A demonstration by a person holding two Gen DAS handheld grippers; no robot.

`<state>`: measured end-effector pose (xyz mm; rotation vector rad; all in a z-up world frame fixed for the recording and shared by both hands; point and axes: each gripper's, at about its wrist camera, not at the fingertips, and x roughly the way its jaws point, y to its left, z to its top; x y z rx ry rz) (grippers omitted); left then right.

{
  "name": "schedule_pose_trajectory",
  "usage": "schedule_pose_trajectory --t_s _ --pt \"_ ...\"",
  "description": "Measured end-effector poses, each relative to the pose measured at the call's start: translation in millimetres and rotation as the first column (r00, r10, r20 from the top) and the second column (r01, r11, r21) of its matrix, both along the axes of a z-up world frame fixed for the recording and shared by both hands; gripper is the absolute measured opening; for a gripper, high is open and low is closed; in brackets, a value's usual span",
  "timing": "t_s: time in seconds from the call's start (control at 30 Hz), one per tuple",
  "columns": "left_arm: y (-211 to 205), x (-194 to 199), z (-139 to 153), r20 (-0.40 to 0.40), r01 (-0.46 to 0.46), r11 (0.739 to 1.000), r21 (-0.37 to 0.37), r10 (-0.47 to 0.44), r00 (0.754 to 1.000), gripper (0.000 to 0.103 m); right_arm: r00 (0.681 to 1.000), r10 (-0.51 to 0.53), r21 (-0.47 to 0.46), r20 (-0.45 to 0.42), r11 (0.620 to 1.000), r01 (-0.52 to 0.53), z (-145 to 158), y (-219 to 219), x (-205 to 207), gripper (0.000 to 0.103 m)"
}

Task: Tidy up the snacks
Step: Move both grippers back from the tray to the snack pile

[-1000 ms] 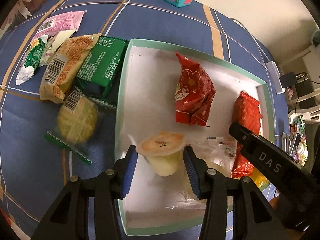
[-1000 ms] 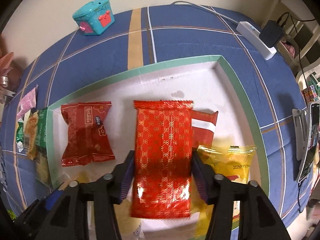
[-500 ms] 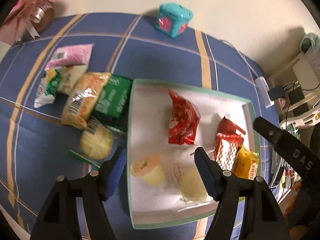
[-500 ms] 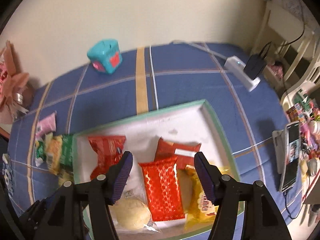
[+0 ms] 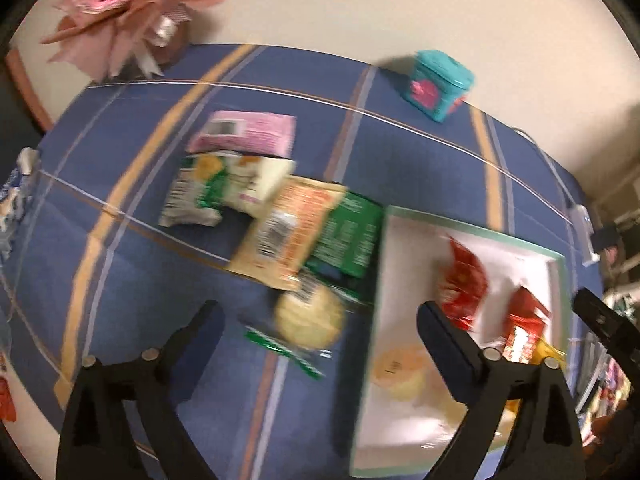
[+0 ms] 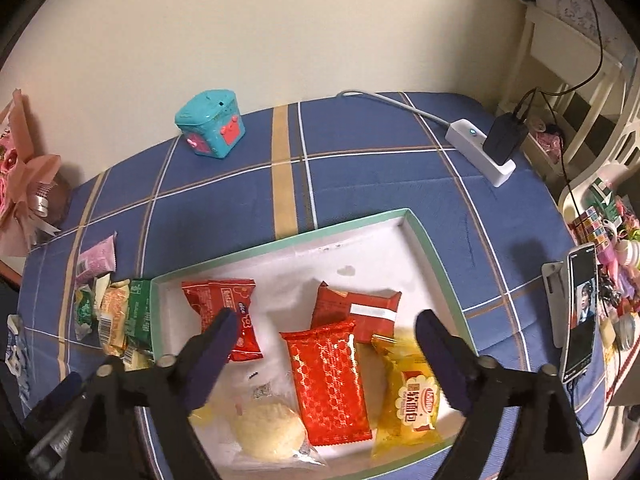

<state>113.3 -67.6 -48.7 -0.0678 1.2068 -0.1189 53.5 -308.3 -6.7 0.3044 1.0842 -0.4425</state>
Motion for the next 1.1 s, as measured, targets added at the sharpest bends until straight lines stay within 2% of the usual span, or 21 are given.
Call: schedule_pose_trajectory --t_s 0.03,0.23,0.47,0.73,1.1 --pt "3 1 -1 0.007 -0.009 1.000 0.014 0.009 1.000 0.102 1.000 0.001 0.000 0.002 1.000 -0.001 0 1 1 0.103" --pt "29 7 5 0.047 -0.056 0.995 0.079 0.053 0.998 0.103 1.000 -0.002 0.009 0.000 1.000 0.002 -4 10 5 0.103" --pt "67 12 12 0.067 -0.126 0.989 0.080 0.121 0.990 0.103 1.000 0.021 0.021 0.006 1.000 -0.022 -4 30 15 0.103" --pt "110 15 14 0.056 -0.166 0.978 0.127 0.160 0.986 0.103 0.995 0.102 0.039 0.022 0.994 -0.103 -4 79 31 0.103" --pt "167 23 8 0.027 -0.260 0.960 0.104 0.259 0.966 0.103 0.971 0.240 0.063 -0.006 0.969 -0.239 -22 157 54 0.103"
